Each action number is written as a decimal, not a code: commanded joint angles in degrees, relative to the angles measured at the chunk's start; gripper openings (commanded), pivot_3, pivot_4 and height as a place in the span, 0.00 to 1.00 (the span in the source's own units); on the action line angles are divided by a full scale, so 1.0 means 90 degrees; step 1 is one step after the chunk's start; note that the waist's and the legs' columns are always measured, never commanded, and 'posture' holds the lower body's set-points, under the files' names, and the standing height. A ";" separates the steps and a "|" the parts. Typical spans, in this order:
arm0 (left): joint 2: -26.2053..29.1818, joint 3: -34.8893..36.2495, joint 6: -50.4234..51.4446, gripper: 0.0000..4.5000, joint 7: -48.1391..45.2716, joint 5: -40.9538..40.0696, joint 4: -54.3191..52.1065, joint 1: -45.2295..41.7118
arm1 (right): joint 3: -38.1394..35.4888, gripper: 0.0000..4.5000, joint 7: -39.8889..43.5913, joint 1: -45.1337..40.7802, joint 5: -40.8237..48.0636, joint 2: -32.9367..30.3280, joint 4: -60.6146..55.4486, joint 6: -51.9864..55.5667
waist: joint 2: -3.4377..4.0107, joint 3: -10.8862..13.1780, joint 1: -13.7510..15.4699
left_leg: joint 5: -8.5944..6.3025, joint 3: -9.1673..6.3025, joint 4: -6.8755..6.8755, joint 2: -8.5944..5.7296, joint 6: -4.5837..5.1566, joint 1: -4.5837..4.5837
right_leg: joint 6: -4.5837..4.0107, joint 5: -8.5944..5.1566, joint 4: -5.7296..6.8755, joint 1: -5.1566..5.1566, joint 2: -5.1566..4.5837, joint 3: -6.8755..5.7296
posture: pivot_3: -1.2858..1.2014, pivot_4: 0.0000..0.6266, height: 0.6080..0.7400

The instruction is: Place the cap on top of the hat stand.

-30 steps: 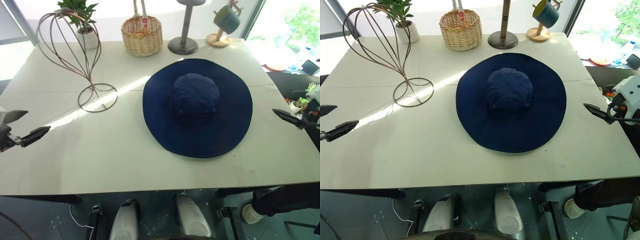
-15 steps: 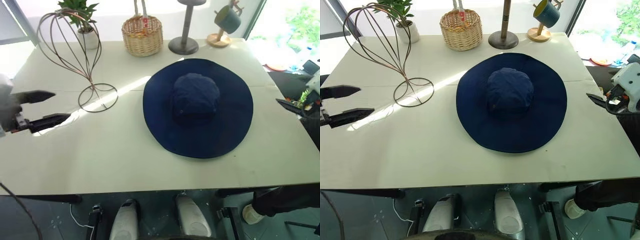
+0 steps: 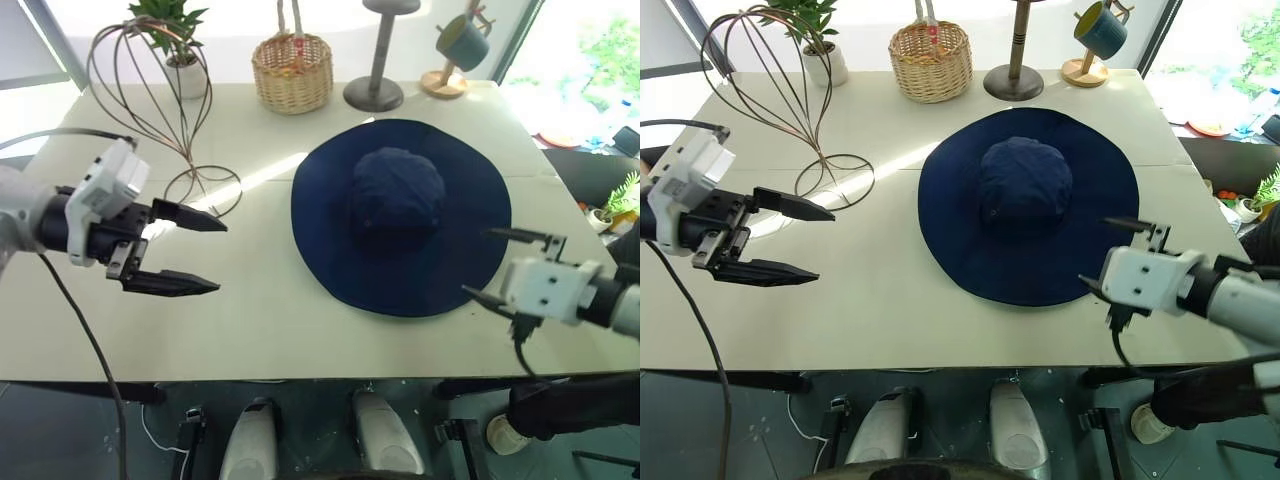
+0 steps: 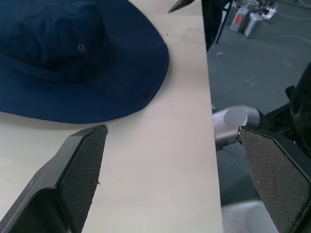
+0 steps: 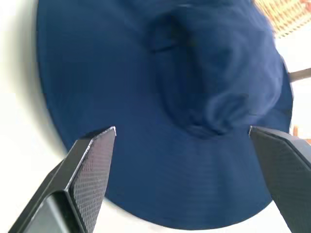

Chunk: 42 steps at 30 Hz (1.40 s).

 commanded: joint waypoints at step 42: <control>-0.0358 0.0850 0.0447 1.00 0.0978 -0.0193 -0.0445 0.0311 | 0.3340 0.20 -0.2727 -0.2554 -0.2971 0.1788 0.3451 -0.2100 | -0.0125 -0.0074 -0.0028 | -0.0001 -0.0010 -0.0008 0.0005 0.0002 0.0023 | -0.0010 0.0001 0.0005 0.0024 0.0004 -0.0005 | 0.52 0.24 1.00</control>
